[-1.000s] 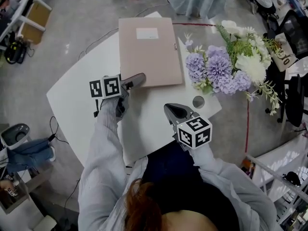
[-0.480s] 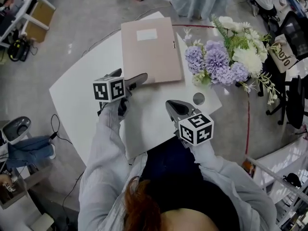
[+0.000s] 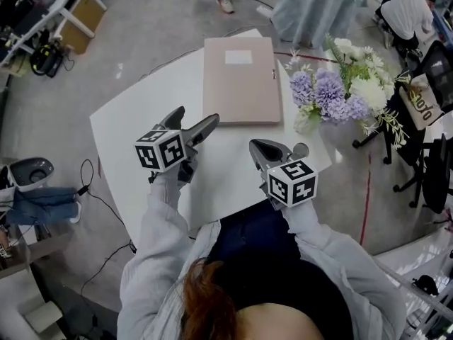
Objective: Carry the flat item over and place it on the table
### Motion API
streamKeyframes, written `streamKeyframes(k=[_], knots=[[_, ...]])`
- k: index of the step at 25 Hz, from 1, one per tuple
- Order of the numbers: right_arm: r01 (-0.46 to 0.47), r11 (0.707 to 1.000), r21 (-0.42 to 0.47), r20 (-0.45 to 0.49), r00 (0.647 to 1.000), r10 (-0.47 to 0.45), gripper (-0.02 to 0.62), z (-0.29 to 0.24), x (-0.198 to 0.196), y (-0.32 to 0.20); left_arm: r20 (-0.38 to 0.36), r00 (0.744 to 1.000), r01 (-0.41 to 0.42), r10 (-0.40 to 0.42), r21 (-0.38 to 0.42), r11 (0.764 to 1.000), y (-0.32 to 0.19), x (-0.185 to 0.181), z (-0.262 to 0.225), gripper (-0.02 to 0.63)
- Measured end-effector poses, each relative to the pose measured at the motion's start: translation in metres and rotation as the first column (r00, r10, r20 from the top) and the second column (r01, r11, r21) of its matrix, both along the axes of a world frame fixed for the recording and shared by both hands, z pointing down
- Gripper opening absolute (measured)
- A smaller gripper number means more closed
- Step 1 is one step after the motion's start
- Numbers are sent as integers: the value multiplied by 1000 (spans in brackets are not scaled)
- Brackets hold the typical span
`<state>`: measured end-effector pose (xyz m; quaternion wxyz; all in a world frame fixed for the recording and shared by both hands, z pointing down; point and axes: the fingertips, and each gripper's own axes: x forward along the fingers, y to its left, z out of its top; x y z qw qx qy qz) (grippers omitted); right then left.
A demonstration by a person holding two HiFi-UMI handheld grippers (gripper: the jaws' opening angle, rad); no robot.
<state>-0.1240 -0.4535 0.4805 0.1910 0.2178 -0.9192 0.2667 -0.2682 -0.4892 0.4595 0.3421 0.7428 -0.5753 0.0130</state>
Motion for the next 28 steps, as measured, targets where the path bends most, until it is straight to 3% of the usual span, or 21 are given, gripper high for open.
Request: streamKeyframes(k=[11, 16, 22, 25, 28], knots=[[77, 991, 111, 9, 997, -78, 12, -35, -25, -9, -20, 1000, 18, -15, 152, 988, 67, 11, -40, 410], [111, 985, 129, 19, 993, -115, 12, -43, -35, -5, -28, 998, 59, -54, 215, 975, 96, 13, -44, 302], [134, 979, 151, 29, 990, -140, 12, -51, -47, 0, 9, 983, 177, -183, 211, 961, 126, -4, -31, 72], [163, 974, 160, 15, 986, -168, 12, -49, -54, 5, -5, 973, 226, -230, 200, 953, 137, -13, -26, 1], [169, 967, 189, -11, 985, -170, 12, -48, -54, 8, 39, 969, 233, -243, 171, 957, 141, -15, -18, -4]])
